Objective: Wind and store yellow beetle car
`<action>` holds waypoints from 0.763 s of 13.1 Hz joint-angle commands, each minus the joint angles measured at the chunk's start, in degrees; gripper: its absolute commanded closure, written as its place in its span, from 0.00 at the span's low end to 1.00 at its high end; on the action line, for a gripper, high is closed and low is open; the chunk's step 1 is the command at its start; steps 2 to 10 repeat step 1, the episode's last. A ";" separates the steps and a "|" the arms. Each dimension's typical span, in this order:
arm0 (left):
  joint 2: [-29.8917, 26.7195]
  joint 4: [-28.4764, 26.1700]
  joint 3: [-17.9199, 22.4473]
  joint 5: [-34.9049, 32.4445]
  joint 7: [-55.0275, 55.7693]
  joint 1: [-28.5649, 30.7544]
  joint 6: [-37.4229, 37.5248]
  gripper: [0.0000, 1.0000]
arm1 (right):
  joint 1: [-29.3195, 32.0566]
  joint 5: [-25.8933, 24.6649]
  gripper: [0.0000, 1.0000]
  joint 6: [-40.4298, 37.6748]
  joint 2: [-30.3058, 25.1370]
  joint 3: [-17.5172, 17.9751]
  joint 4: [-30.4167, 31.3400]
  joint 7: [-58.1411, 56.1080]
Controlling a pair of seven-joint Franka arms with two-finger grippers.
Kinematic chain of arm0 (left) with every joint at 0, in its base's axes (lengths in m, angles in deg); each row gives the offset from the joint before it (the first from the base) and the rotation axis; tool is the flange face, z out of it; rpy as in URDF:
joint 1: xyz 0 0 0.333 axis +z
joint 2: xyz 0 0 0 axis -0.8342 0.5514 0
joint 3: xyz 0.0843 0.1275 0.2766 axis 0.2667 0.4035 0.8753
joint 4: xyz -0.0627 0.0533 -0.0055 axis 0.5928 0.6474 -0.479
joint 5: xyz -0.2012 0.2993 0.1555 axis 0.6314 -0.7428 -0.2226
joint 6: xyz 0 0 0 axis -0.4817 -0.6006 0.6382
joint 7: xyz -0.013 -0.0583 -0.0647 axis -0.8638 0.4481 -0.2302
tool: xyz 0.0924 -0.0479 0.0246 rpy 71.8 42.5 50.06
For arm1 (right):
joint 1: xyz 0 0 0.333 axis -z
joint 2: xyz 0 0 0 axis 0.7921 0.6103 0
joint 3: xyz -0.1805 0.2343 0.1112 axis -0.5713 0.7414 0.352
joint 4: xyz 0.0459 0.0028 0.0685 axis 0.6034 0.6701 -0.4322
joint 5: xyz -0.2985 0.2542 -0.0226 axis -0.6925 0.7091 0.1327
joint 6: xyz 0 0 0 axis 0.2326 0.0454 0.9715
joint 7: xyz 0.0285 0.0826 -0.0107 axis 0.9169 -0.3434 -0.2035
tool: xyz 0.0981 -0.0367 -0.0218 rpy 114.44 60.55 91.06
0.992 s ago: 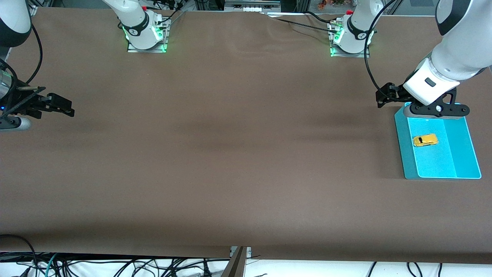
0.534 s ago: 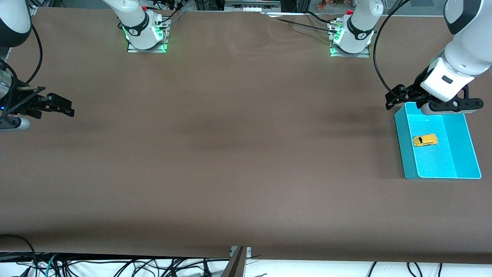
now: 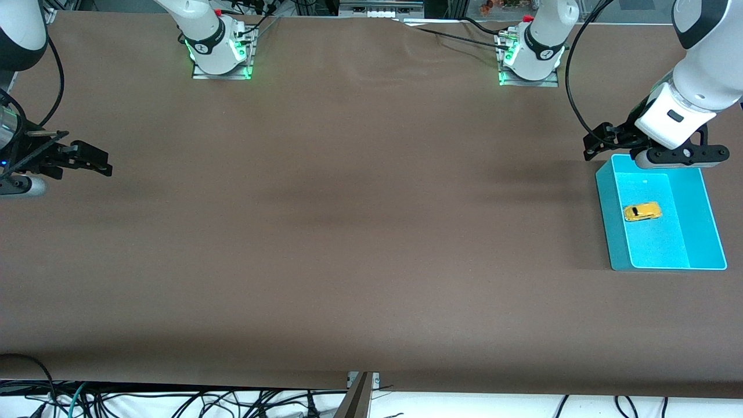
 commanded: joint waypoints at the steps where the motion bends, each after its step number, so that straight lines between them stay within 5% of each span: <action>1: -1.38 -0.94 0.19 -0.86 -1.48 -0.05 0.83 0.00 | 0.55 -0.11 0.01 0.55 -0.50 0.39 0.58 0.07; 10: -1.38 -0.94 0.19 -0.86 -1.48 -0.05 0.83 0.00 | 0.55 -0.11 0.01 0.55 -0.50 0.39 0.58 0.07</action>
